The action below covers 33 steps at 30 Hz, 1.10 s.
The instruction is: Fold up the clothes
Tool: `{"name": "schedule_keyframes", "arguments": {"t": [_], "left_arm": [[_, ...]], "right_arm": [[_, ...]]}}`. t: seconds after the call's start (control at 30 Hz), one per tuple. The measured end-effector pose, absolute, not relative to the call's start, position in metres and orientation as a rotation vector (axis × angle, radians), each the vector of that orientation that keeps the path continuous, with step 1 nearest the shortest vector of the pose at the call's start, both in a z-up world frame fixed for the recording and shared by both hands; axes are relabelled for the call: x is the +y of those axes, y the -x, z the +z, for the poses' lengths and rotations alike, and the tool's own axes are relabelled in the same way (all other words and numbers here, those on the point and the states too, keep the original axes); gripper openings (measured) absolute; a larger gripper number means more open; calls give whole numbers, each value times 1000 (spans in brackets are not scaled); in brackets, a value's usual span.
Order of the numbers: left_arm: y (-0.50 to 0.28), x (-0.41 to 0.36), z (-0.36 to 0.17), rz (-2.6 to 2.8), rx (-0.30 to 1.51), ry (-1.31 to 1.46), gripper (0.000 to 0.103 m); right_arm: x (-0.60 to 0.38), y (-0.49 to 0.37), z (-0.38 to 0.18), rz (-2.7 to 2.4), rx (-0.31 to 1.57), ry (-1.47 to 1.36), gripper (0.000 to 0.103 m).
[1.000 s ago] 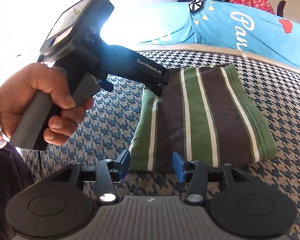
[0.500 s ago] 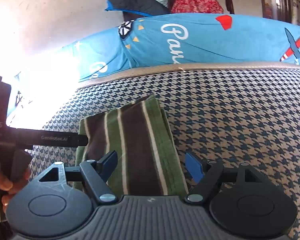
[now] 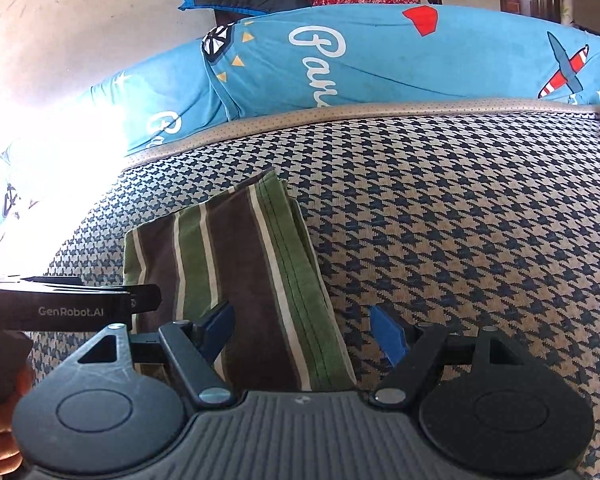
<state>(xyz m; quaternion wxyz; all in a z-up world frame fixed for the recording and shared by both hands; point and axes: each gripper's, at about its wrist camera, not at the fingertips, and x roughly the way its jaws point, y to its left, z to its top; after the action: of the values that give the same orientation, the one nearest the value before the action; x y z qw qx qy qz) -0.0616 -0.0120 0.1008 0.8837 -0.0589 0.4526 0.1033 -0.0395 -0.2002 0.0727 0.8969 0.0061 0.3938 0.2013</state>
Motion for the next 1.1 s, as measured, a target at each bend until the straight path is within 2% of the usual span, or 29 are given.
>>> {"name": "schedule_keyframes", "arguments": {"t": [1.1], "left_arm": [[170,-26,85,196,899,129,103]], "right_arm": [[-249,42,65,349,880,-158,75]]}}
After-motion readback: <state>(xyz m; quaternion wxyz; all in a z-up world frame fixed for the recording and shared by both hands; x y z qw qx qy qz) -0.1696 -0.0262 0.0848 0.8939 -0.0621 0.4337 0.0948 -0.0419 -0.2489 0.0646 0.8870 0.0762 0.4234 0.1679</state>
